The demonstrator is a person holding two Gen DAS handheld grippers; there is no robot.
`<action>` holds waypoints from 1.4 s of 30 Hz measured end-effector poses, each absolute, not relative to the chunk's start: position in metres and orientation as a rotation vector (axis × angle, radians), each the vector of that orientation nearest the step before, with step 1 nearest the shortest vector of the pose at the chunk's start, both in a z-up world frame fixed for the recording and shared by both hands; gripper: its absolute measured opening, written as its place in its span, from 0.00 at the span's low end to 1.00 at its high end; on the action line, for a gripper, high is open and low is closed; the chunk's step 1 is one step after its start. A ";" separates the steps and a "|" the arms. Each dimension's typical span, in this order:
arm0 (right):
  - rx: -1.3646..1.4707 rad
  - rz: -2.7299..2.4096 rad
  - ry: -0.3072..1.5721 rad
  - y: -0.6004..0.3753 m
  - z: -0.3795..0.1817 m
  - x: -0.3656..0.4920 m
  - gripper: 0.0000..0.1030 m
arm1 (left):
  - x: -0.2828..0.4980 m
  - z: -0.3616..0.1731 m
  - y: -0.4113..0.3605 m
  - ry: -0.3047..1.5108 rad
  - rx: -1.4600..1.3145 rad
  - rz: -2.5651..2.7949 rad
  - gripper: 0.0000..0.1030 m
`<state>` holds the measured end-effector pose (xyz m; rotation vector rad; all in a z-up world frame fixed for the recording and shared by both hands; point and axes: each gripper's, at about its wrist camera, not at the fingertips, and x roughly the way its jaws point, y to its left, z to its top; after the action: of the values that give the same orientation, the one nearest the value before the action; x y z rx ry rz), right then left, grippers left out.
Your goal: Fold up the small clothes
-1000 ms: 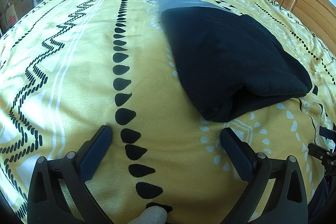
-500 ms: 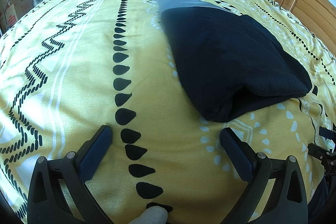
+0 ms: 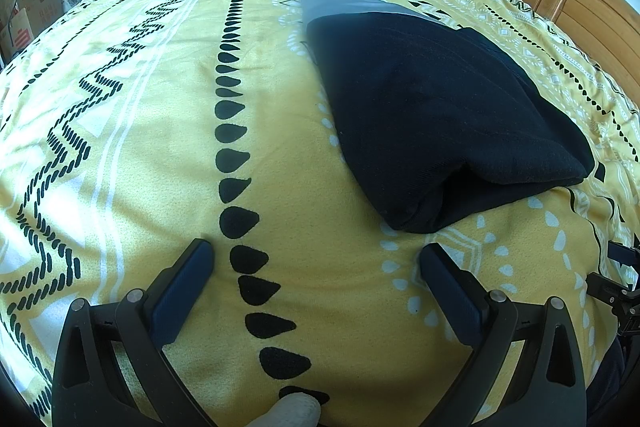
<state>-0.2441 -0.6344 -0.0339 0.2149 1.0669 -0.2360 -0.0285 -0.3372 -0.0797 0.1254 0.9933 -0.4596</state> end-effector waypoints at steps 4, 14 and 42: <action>0.215 -0.236 1.067 -0.635 -0.034 -0.244 1.00 | -0.029 -0.080 -0.338 0.994 0.127 -0.459 1.00; 0.215 -0.236 1.067 -0.635 -0.034 -0.244 1.00 | -0.029 -0.080 -0.338 0.995 0.129 -0.459 1.00; 0.215 -0.236 1.067 -0.634 -0.034 -0.244 1.00 | -0.024 -0.082 -0.338 0.996 0.163 -0.451 1.00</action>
<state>-0.2441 -0.6345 -0.0338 0.2146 1.0673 -0.2355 -0.0238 -0.3385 -0.0821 0.1632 0.9964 -0.4509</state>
